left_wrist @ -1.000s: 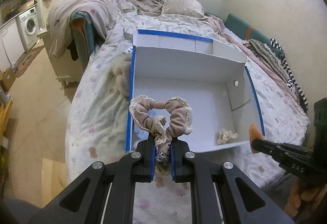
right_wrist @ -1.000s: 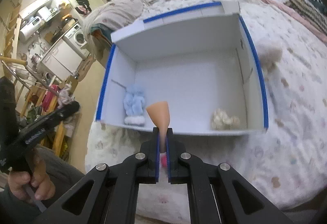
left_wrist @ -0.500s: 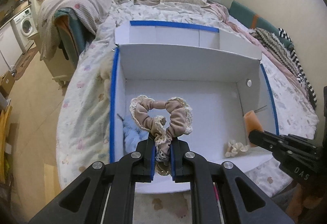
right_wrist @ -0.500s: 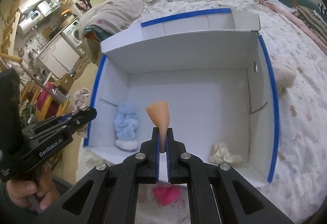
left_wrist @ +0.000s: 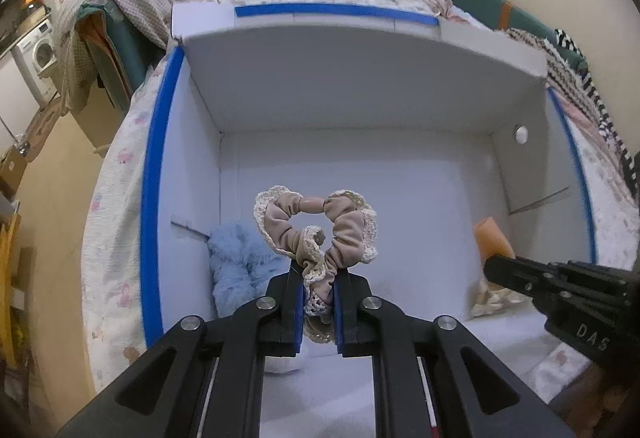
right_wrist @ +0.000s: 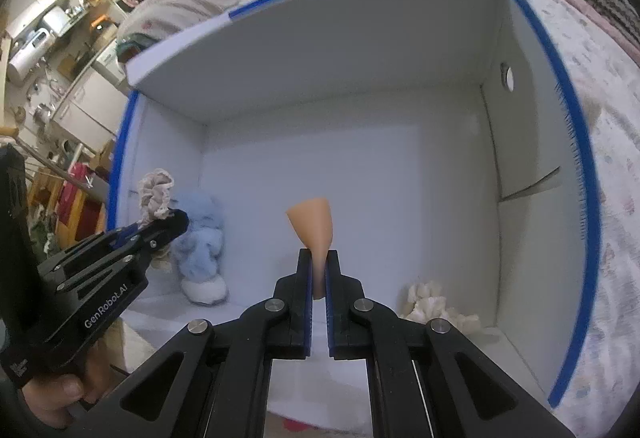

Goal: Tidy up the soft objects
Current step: 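Lift both held items and carry them down into the box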

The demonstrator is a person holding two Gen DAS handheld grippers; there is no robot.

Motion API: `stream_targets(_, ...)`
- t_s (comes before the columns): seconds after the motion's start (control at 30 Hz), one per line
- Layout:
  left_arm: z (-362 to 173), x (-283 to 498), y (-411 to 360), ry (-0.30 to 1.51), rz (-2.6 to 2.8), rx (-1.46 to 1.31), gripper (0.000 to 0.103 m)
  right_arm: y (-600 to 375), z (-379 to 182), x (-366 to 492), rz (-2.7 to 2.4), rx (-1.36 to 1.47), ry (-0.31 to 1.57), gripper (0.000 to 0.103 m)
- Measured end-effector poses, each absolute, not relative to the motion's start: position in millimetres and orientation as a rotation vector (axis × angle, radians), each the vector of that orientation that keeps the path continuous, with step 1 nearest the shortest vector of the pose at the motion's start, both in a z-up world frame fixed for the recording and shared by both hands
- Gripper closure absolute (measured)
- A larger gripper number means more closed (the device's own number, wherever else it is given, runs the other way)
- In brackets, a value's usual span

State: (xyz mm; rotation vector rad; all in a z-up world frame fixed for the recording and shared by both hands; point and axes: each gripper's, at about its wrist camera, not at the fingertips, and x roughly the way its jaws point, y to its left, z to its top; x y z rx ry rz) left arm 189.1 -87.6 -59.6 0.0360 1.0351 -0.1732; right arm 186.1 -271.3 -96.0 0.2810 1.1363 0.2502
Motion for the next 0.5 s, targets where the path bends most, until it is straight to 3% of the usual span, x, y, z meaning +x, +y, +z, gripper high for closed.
stream_targets(0.5,-84,198,-99,1.088,-0.186,0.059,0.092,-260,-127,193,0.262,0.294,1.244,0.096)
